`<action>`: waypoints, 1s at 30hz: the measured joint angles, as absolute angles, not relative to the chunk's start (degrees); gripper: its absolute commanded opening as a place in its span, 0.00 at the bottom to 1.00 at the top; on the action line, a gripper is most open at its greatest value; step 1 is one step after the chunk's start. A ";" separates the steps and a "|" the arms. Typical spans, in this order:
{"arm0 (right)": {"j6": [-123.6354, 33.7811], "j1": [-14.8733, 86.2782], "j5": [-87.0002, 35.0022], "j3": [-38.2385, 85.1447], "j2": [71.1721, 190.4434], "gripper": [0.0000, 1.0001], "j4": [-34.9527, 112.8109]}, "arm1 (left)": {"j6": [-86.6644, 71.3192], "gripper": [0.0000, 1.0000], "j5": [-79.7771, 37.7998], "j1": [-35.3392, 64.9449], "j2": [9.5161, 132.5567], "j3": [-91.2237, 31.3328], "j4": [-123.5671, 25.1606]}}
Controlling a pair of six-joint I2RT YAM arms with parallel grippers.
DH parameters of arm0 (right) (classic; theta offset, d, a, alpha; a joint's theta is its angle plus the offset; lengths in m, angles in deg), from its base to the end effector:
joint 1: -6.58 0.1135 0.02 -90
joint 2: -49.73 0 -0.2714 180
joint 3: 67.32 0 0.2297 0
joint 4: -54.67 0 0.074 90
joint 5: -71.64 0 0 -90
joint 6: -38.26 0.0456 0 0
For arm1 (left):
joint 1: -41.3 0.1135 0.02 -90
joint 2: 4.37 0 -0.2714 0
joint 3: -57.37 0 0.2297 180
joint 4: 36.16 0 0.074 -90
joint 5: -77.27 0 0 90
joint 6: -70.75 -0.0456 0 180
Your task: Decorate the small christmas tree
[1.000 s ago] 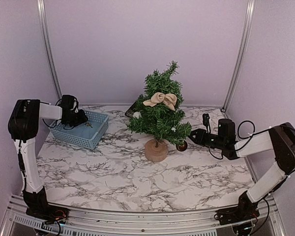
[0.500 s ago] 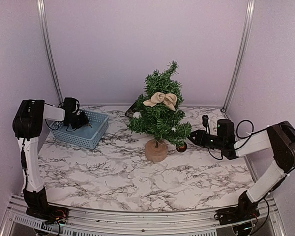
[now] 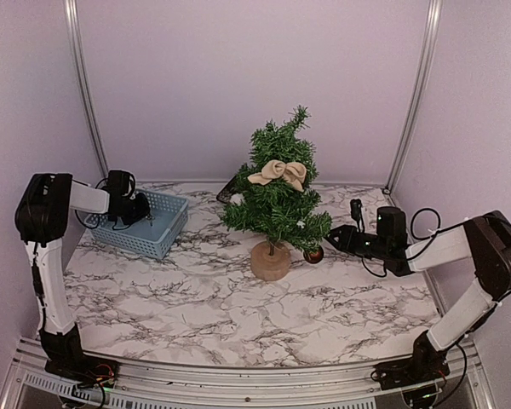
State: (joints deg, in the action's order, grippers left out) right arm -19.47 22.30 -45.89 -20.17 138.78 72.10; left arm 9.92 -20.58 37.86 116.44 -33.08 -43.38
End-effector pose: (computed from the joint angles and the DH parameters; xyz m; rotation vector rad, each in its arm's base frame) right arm 0.2740 0.0990 0.1841 -0.0250 2.0927 1.0037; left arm 0.4505 -0.0333 0.1578 -0.4285 2.2187 -0.4608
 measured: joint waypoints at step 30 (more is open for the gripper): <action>-33.04 22.04 -44.31 -18.16 115.35 0.36 57.00 | -9.41 0.00 -30.60 15.28 76.49 -26.53 -19.17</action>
